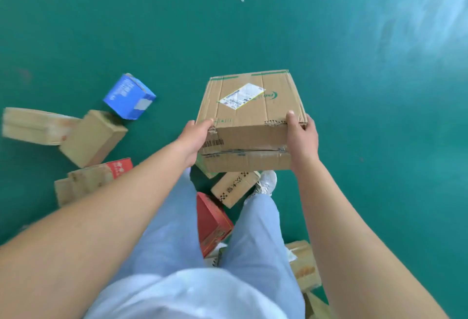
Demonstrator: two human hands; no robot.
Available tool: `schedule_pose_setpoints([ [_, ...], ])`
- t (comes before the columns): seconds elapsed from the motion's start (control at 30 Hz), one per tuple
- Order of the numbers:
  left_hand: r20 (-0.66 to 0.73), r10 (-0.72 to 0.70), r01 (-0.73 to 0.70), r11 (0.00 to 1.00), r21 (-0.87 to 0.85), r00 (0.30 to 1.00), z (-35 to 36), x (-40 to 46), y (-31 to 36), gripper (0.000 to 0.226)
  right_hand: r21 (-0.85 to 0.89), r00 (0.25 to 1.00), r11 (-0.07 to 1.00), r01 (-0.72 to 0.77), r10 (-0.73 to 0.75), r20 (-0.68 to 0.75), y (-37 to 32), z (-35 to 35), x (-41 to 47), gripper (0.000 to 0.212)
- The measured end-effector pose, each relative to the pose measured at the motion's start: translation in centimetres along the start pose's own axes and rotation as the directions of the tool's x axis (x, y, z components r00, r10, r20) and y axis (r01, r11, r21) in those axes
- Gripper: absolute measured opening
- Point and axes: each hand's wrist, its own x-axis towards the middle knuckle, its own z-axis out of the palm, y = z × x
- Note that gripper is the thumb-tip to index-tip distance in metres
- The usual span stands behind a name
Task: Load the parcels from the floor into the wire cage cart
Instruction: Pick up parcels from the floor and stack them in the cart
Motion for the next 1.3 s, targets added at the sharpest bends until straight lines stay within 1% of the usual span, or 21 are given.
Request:
schedule_pose_setpoints([
  [0.03, -0.029, 0.011, -0.013, 0.998, -0.063, 1.0, -1.7, -3.5, 0.9, 0.11, -0.007, 0.999, 0.999, 0.037, -0.036, 0.031, -1.4, 0.2, -2.1, 0.069],
  [0.07, -0.063, 0.021, -0.029, 0.992, -0.124, 0.998, -3.4, -6.6, 1.5, 0.102, -0.01, 0.995, 0.998, 0.065, -0.064, 0.072, -3.0, 0.4, -4.3, 0.07],
  [0.13, -0.127, 0.061, -0.088, 0.971, -0.224, 0.99, -6.0, -13.1, 2.6, 0.062, -0.019, 0.986, 0.995, 0.102, -0.098, 0.138, -5.4, 0.6, -7.9, 0.072],
  [0.17, -0.156, 0.076, -0.117, 0.953, -0.278, 0.985, -7.7, -15.9, 2.5, 0.045, -0.032, 0.975, 0.992, 0.122, -0.114, 0.191, -6.6, 1.1, -9.9, 0.074],
  [0.23, -0.213, 0.086, -0.165, 0.909, -0.383, 0.973, -10.0, -20.2, 1.9, 0.031, -0.059, 0.953, 0.984, 0.169, -0.148, 0.264, -8.6, 2.2, -13.4, 0.075],
  [0.3, -0.274, 0.086, -0.213, 0.852, -0.479, 0.958, -12.7, -23.0, 0.5, 0.024, -0.086, 0.926, 0.97, 0.229, -0.19, 0.327, -10.6, 4.0, -17.0, 0.073],
  [0.33, -0.297, 0.071, -0.224, 0.822, -0.524, 0.952, -14.3, -23.6, -0.5, 0.028, -0.104, 0.91, 0.959, 0.262, -0.21, 0.358, -11.4, 5.1, -18.7, 0.071],
  [0.43, -0.357, 0.003, -0.239, 0.749, -0.617, 0.934, -18.5, -25.7, -2.4, 0.061, -0.177, 0.868, 0.923, 0.341, -0.237, 0.437, -13.6, 9.1, -23.2, 0.067],
  [0.47, -0.378, -0.025, -0.236, 0.743, -0.626, 0.926, -20.2, -26.4, -2.8, 0.063, -0.209, 0.854, 0.908, 0.364, -0.236, 0.464, -14.1, 10.6, -24.6, 0.068],
  [0.53, -0.432, -0.059, -0.264, 0.716, -0.646, 0.9, -23.7, -27.0, -3.5, 0.057, -0.272, 0.832, 0.878, 0.393, -0.214, 0.511, -15.1, 14.3, -27.0, 0.071],
  [0.57, -0.449, -0.086, -0.268, 0.698, -0.664, 0.889, -25.6, -26.6, -4.2, 0.059, -0.305, 0.821, 0.859, 0.412, -0.204, 0.533, -15.7, 16.4, -28.4, 0.071],
  [0.67, -0.445, -0.172, -0.278, 0.574, -0.77, 0.879, -31.9, -26.1, -6.4, 0.066, -0.395, 0.774, 0.774, 0.495, -0.186, 0.606, -16.7, 23.2, -32.6, 0.063],
  [0.77, -0.415, -0.248, -0.285, 0.429, -0.857, 0.875, -38.7, -26.1, -8.6, 0.062, -0.448, 0.715, 0.678, 0.583, -0.166, 0.679, -17.4, 30.8, -37.4, 0.059],
  [0.87, -0.408, -0.326, -0.312, 0.31, -0.898, 0.853, -44.6, -26.2, -11.3, 0.049, -0.484, 0.655, 0.57, 0.664, -0.131, 0.744, -17.5, 37.9, -42.0, 0.065],
  [0.9, -0.415, -0.348, -0.326, 0.286, -0.901, 0.841, -46.4, -26.9, -11.9, 0.045, -0.483, 0.632, 0.542, 0.688, -0.121, 0.765, -17.4, 39.9, -43.5, 0.067],
  [0.97, -0.422, -0.384, -0.35, 0.246, -0.904, 0.821, -49.3, -27.7, -13.4, 0.044, -0.469, 0.588, 0.495, 0.732, -0.111, 0.801, -17.1, 43.4, -46.1, 0.071],
  [1.07, -0.422, -0.422, -0.386, 0.173, -0.906, 0.802, -52.1, -28.9, -16.0, 0.043, -0.468, 0.546, 0.432, 0.771, -0.069, 0.835, -16.0, 47.2, -49.3, 0.075],
  [1.17, -0.395, -0.483, -0.402, 0.093, -0.911, 0.782, -53.9, -30.2, -19.1, 0.05, -0.432, 0.471, 0.388, 0.814, -0.008, 0.882, -14.5, 50.3, -52.1, 0.063],
  [1.23, -0.382, -0.534, -0.427, 0.044, -0.903, 0.754, -54.8, -30.9, -21.1, 0.048, -0.426, 0.435, 0.343, 0.837, 0.055, 0.899, -13.1, 52.3, -53.8, 0.057],
  [1.3, -0.371, -0.571, -0.443, 0.013, -0.896, 0.732, -55.2, -31.3, -22.4, 0.047, -0.421, 0.409, 0.31, 0.852, 0.106, 0.906, -11.9, 53.5, -55.3, 0.062],
])
